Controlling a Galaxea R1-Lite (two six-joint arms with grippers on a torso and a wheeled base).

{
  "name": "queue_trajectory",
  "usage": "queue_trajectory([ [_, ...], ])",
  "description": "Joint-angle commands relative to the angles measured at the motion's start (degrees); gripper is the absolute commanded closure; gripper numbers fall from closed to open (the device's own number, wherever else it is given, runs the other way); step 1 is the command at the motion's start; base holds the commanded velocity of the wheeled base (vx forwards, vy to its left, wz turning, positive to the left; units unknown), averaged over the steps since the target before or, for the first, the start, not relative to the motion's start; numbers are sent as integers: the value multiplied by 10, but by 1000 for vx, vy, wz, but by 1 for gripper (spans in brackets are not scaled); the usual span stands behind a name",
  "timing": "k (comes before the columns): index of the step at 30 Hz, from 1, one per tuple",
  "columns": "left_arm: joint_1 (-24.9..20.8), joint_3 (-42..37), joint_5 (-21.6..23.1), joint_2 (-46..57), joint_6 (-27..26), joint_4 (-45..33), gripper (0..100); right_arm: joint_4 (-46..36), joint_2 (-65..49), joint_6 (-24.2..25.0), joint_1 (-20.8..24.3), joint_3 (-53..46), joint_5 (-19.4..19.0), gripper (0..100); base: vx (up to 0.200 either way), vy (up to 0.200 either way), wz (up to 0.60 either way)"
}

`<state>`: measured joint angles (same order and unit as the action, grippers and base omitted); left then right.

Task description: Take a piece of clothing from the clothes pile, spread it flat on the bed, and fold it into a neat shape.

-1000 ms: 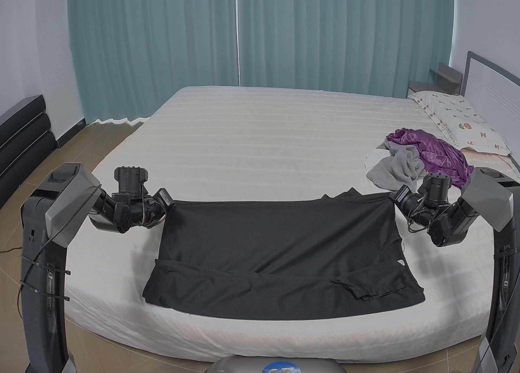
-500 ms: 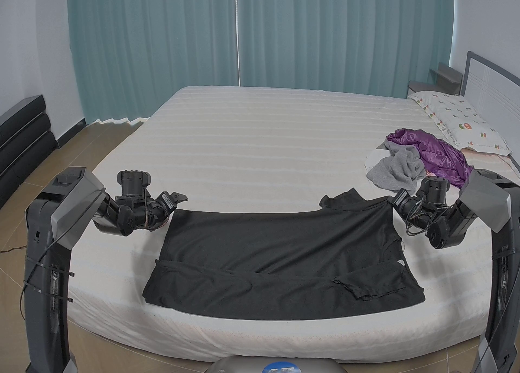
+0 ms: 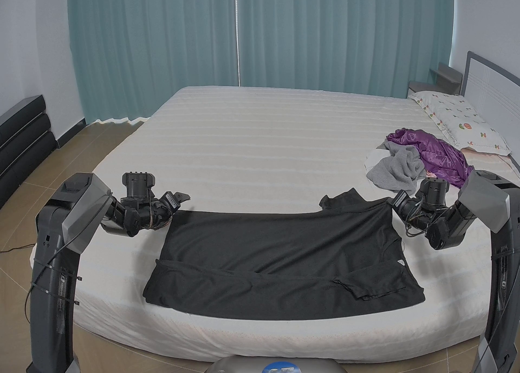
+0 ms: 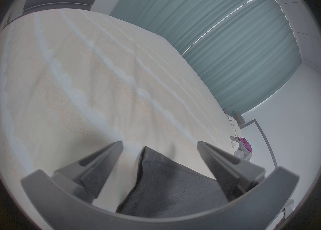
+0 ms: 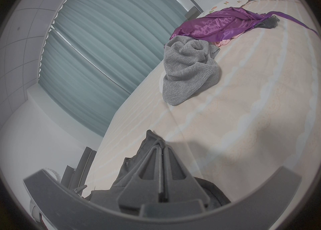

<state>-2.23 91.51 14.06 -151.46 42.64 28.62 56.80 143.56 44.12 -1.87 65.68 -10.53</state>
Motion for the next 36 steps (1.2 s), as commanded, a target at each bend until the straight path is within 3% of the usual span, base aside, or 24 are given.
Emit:
queue_trajectory([
  [1,-1,2,-1,-10,0,2,100,1,2,0,-2,-1,0,100,0,0,0],
  [11,1,-2,-10,-5,14,21,100,2,1,1,-2,0,0,100,0,0,0],
  [17,3,-11,-42,0,14,44,100,6,-1,1,-2,-1,0,100,0,0,0],
  [27,7,-32,-45,25,35,75,100,24,-3,0,-2,-1,7,100,0,0,0],
  [36,13,-60,-45,49,36,94,100,56,5,-35,0,-14,3,100,0,0,0],
])
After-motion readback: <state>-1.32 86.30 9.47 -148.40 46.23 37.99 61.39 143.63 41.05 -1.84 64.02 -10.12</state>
